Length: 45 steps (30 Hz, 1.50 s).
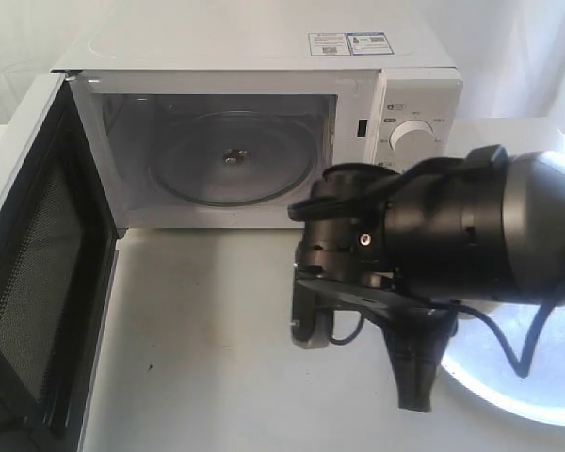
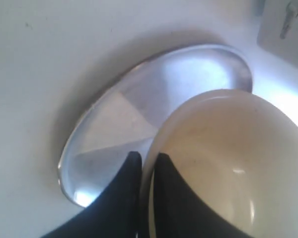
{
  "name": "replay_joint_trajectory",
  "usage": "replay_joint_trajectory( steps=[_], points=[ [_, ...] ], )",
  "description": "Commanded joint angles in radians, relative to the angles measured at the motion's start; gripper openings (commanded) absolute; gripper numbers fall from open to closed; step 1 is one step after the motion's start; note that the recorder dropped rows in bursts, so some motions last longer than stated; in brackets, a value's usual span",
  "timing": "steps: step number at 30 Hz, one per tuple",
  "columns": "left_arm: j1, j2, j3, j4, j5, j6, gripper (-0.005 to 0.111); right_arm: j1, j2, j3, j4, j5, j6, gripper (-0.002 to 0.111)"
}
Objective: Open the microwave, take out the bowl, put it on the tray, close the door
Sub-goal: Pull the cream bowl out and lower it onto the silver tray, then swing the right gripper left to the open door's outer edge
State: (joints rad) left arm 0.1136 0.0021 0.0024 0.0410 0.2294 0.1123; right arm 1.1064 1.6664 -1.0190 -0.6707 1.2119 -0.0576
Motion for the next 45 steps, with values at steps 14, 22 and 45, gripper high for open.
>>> replay_joint_trajectory(
  steps=[14, 22, 45],
  points=[
    [-0.006, -0.002, -0.002, -0.008, 0.002, -0.003, 0.000, -0.221, 0.001, 0.138, -0.361, -0.443, 0.529, 0.004],
    [-0.006, -0.002, -0.002, -0.008, 0.002, -0.003, 0.000, -0.260, 0.047, 0.138, -0.332, -0.435, 0.533, 0.023],
    [-0.006, -0.002, -0.002, -0.008, 0.002, -0.003, 0.000, -0.074, -0.197, 0.090, -0.195, -1.910, 0.207, 0.000]
  ],
)
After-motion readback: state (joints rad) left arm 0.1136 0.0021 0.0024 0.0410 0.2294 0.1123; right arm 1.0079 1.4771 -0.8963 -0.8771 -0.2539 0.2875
